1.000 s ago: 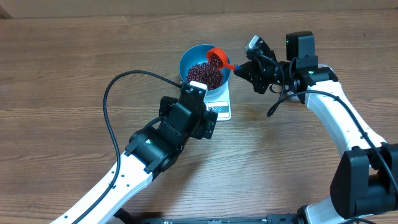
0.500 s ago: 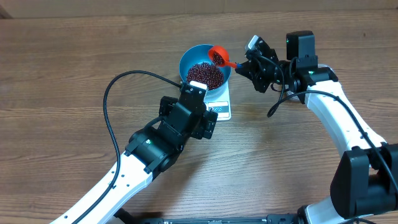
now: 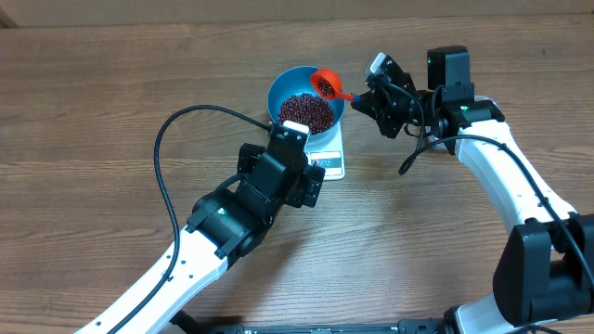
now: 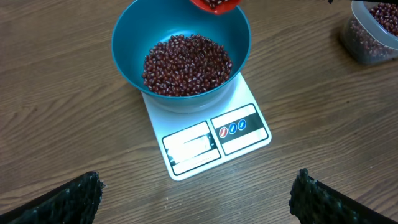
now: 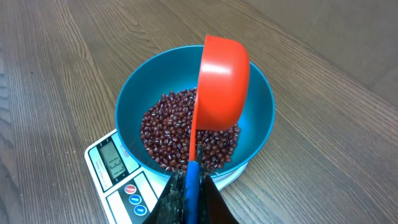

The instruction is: Scoop item into bowl and weigh 150g on scale

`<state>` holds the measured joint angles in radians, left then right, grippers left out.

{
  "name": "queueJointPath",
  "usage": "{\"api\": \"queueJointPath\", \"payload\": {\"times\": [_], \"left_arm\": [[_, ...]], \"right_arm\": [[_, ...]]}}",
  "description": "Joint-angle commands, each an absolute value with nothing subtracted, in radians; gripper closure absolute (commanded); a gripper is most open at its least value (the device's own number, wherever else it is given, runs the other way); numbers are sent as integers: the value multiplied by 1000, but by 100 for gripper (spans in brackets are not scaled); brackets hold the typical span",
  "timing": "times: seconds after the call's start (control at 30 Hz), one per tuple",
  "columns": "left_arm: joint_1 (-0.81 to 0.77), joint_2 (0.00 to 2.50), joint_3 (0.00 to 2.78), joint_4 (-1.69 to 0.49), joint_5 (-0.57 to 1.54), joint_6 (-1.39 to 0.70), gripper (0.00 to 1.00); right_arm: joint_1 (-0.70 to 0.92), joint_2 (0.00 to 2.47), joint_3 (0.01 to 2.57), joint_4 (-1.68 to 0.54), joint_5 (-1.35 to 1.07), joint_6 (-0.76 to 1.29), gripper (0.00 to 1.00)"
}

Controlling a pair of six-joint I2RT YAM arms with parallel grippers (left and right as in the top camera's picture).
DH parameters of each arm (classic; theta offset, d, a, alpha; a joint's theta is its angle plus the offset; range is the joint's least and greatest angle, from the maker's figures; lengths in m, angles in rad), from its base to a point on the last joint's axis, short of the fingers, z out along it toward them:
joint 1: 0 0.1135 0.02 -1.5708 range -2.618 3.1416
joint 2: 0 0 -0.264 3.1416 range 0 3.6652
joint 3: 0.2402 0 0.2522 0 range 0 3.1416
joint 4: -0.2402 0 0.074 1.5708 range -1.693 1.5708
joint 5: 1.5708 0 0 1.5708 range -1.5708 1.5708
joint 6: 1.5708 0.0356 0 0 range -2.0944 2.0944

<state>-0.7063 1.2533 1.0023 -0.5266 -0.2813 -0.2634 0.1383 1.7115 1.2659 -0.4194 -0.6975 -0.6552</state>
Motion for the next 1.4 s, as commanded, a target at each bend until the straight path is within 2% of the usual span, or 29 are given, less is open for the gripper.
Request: {"api": "queueJointPath", "payload": {"times": [0.0, 1.2, 1.37], "left_arm": [[-707, 1263, 995, -524, -295, -277, 0], [-707, 1263, 995, -524, -295, -277, 0], [-707, 1263, 995, -524, -295, -277, 1]], "right_arm": [[142, 1719, 1270, -413, -693, -664, 96], [142, 1719, 1270, -413, -693, -667, 96], [142, 1719, 1270, -414, -693, -764, 96]]}}
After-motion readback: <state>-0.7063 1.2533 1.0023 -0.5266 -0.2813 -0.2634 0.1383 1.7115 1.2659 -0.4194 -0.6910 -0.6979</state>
